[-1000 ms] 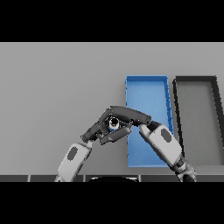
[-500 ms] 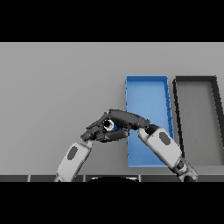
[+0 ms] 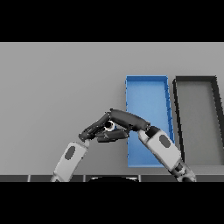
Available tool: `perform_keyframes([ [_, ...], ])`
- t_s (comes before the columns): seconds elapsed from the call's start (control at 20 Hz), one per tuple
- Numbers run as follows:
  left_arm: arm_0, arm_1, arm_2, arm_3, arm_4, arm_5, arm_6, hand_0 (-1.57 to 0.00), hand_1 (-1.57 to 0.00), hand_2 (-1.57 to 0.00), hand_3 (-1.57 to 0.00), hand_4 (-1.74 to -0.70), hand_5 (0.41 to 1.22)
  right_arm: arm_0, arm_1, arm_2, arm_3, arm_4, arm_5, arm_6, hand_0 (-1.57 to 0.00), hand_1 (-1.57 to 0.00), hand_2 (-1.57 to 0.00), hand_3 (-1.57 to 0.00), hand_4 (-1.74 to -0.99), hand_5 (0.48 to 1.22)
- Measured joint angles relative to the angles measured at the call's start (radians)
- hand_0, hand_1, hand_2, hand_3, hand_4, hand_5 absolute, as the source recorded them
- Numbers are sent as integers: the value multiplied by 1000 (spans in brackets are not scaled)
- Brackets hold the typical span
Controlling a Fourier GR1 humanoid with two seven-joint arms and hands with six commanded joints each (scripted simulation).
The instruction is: Pick up the blue pipe and place it into the blue bin.
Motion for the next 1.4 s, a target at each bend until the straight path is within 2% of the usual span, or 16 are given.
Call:
perform_keyframes([
  [0.1, 2, -7, 1, 4, 4, 7, 29, -156, -143, -138, -124, -980, 704, -3, 18, -2, 10, 22, -2, 20, -1569, -1569, -1569, -1568, -1740, 1218],
  [0.2, 23, -5, 7, -9, 28, 4, 49, -100, -91, -88, -79, -969, 603, 1, 26, -7, 19, 28, 14, 0, -1570, -1570, -1570, -1569, -1740, 1219],
  [0.25, 20, -9, 12, -10, 38, 6, 65, -79, -73, -70, -63, -968, 567, -7, 35, -14, 26, 25, 15, 11, -1570, -1570, -1570, -1569, -1741, 1220],
  [0.35, 10, 2, 16, -4, 21, 14, 69, -50, -46, -45, -40, -947, 513, 0, 50, -27, 30, 8, 14, -1, -1570, -1570, -1570, -1570, -1741, 1220],
  [0.4, 21, 2, 8, -1, 11, 19, 52, -40, -37, -35, -32, -938, 495, 6, 50, -34, 29, 5, 23, 8, -1571, -1571, -1571, -1570, -1741, 1220],
  [0.55, 16, -7, 0, 14, -4, 32, 58, -20, -18, -18, -16, -916, 474, -14, 82, -73, 20, -100, 11, 83, -1571, -1571, -1571, -1571, -1741, 1221],
  [0.65, 10, 2, 7, 27, 0, 23, 65, -12, -11, -11, -10, -909, 464, -75, 97, -122, 9, -198, -44, 147, -1571, -1571, -1571, -1571, -1741, 1221],
  [0.75, 0, 0, 9, 29, 4, 19, 75, -8, -7, -7, -6, -907, 450, -153, 81, -175, 1, -294, -82, 190, -1571, -1571, -1571, -1571, -1741, 1221],
  [0.85, 7, -12, -7, 24, -3, 22, 75, -5, -4, -4, -3, -906, 441, -256, 43, -230, 20, -384, -109, 215, -1571, -1571, -1571, -1571, -1741, 1221],
  [0.95, 15, -4, 0, 13, 6, 18, 84, -3, -2, -2, -2, -905, 435, -361, 19, -288, 60, -449, -139, 203, -1571, -1571, -1571, -1571, -1741, 1221],
  [1.05, 20, -7, -5, 17, -2, 21, 98, -1, -1, -1, -1, -902, 432, -429, -16, -347, 117, -402, -183, 158, -1571, -1571, -1571, -1571, -1741, 1221],
  [1.15, 17, -6, -3, -2, 2, 23, 113, 0, 0, 0, 0, -892, 428, -496, -62, -399, 198, -333, -221, 138, -1571, -1571, -1571, -1571, -1741, 1221],
  [1.3, 9, 14, 16, 2, 16, 10, 114, 0, 0, 0, 0, -890, 415, -543, -119, -472, 328, -295, -223, 132, -1571, -1571, -1571, -1571, -1741, 1221],
  [1.4, 6, 11, 12, 6, 6, 15, 113, 1, 1, 1, 1, -882, 411, -533, -158, -506, 398, -256, -196, 112, -1571, -1571, -1571, -1571, -1741, 1221],
])
